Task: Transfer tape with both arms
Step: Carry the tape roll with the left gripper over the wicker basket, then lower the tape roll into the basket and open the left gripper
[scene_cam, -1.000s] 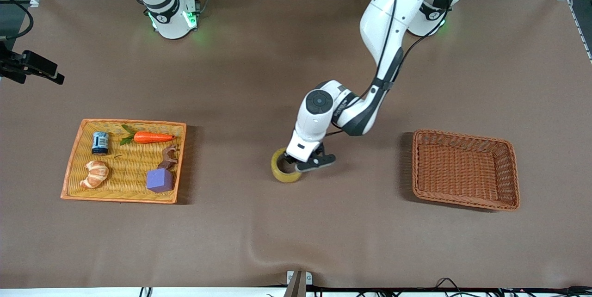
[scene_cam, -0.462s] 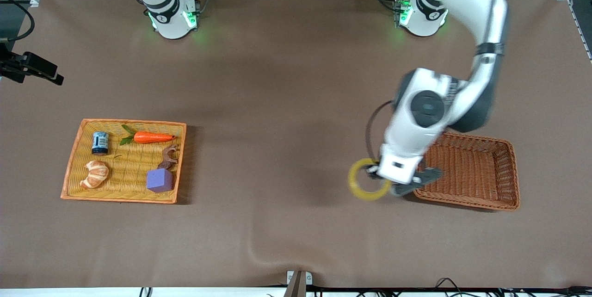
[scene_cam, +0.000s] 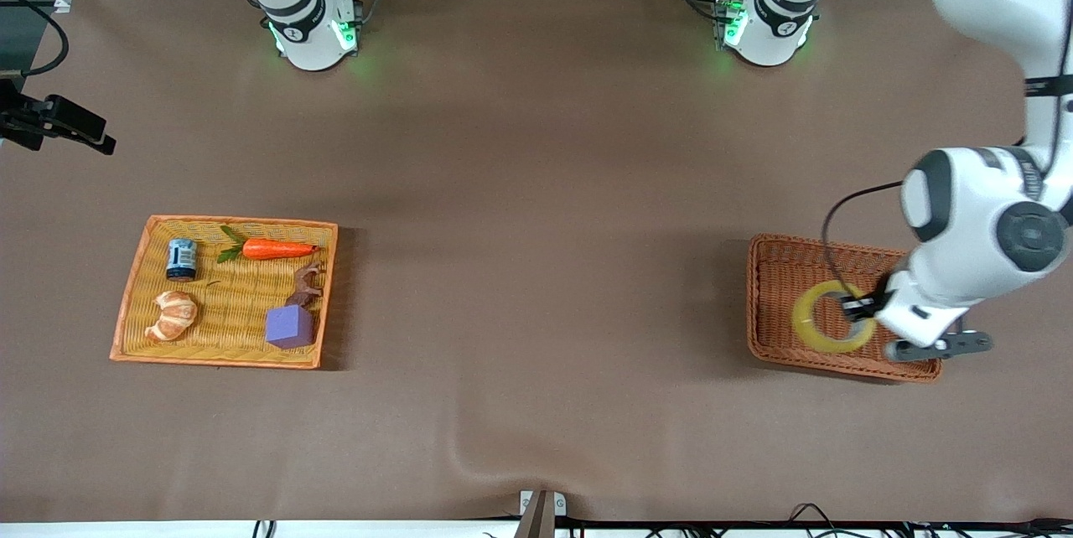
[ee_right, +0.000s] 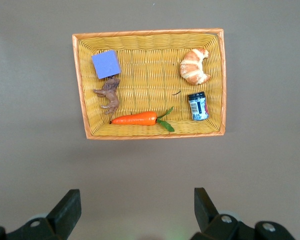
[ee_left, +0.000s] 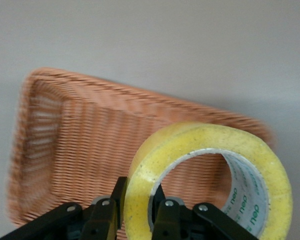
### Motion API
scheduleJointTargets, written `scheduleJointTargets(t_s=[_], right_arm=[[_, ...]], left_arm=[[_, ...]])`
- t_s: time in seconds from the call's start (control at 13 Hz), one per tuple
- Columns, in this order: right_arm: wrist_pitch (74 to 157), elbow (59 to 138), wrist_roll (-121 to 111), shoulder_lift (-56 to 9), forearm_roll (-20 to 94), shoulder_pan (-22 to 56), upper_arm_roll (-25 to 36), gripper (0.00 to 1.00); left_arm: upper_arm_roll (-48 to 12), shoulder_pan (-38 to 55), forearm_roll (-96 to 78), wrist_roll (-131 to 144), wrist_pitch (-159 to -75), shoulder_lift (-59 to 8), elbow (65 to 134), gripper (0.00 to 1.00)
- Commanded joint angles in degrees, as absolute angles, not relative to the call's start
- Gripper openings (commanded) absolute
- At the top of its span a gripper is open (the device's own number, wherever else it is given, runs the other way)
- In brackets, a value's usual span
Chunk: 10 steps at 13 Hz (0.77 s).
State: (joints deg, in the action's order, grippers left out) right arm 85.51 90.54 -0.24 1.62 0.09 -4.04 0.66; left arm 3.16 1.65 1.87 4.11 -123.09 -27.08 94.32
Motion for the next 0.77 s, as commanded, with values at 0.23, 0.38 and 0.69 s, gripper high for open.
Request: scheduleJointTargets(t_s=[0.23, 0.38, 0.69], right_arm=[[85.87, 91.93, 0.09, 2.99, -0.53, -3.17, 0.18, 1.0], [86.4, 91.84, 0.35, 2.99, -0.97, -1.94, 0.09, 1.0], [86.05, 91.93, 0.09, 2.99, -0.97, -2.37, 0.35, 1.0]], left_arm=[[2.02, -6.67, 0.54, -10.88, -131.21, -32.16, 95.19, 0.0], [2.02, -5.81, -2.28, -10.38, -131.22, -32.34, 95.01, 0.0], [1.85, -3.61, -2.37, -10.02, -131.13, -33.83, 95.18, 0.0]])
